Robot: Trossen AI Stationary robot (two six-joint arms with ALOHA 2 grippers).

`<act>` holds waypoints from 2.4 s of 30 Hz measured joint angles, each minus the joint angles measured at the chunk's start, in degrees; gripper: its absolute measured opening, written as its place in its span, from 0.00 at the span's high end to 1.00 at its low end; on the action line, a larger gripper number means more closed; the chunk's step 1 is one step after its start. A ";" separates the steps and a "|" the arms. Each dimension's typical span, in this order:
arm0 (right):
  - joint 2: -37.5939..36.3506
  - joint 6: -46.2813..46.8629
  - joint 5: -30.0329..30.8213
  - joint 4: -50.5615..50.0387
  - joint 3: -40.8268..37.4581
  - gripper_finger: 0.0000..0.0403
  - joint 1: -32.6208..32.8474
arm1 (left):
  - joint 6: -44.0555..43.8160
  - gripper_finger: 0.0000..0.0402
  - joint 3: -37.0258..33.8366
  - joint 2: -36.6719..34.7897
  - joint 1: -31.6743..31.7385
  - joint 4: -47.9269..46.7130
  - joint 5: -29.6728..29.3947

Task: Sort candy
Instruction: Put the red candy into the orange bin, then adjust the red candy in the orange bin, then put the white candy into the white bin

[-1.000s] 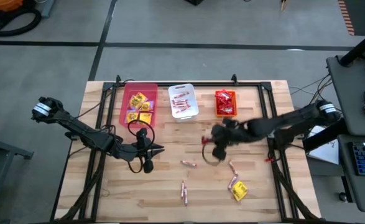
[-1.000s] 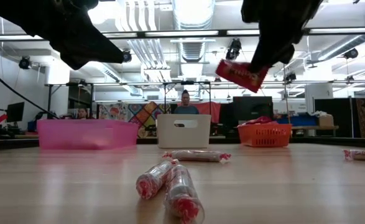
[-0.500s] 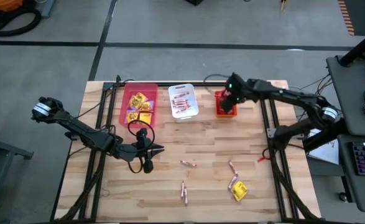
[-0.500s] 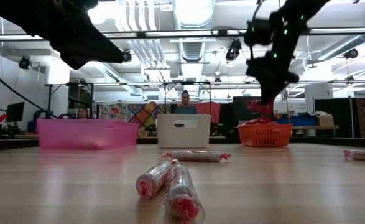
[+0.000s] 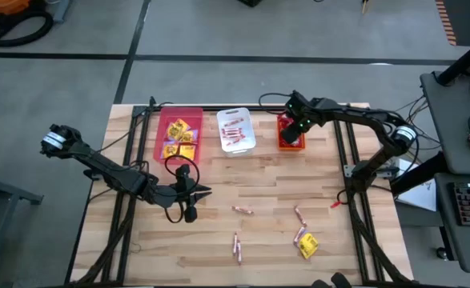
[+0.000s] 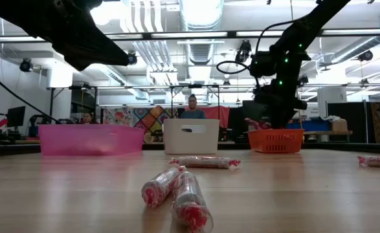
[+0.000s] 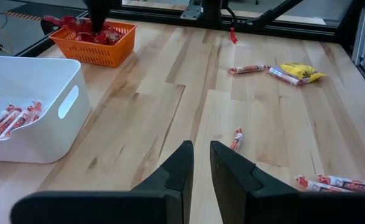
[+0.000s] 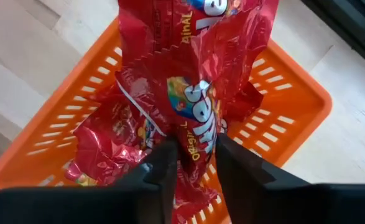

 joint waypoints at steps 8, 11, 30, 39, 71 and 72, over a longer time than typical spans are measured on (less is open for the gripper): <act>-0.44 0.74 -0.02 -0.31 0.29 0.59 0.02 | 0.00 0.90 0.00 0.00 0.00 -0.11 0.00; -1.31 1.02 -0.05 -0.36 0.56 0.52 0.02 | 0.00 0.90 0.00 0.00 0.00 -0.13 -0.02; -2.59 2.81 -0.08 8.34 6.08 0.51 0.04 | -0.02 0.90 0.00 0.00 0.00 -0.13 -0.04; 4.43 1.69 0.30 11.53 4.84 0.63 0.04 | -0.02 0.90 0.00 0.00 0.00 -0.13 -0.04; 2.62 1.83 2.31 4.07 4.90 0.69 0.44 | -1.10 0.90 0.00 0.00 0.00 -0.11 -0.04; 2.05 2.18 1.29 3.28 4.90 0.69 0.47 | -1.30 0.90 0.00 0.00 0.00 -0.13 -0.04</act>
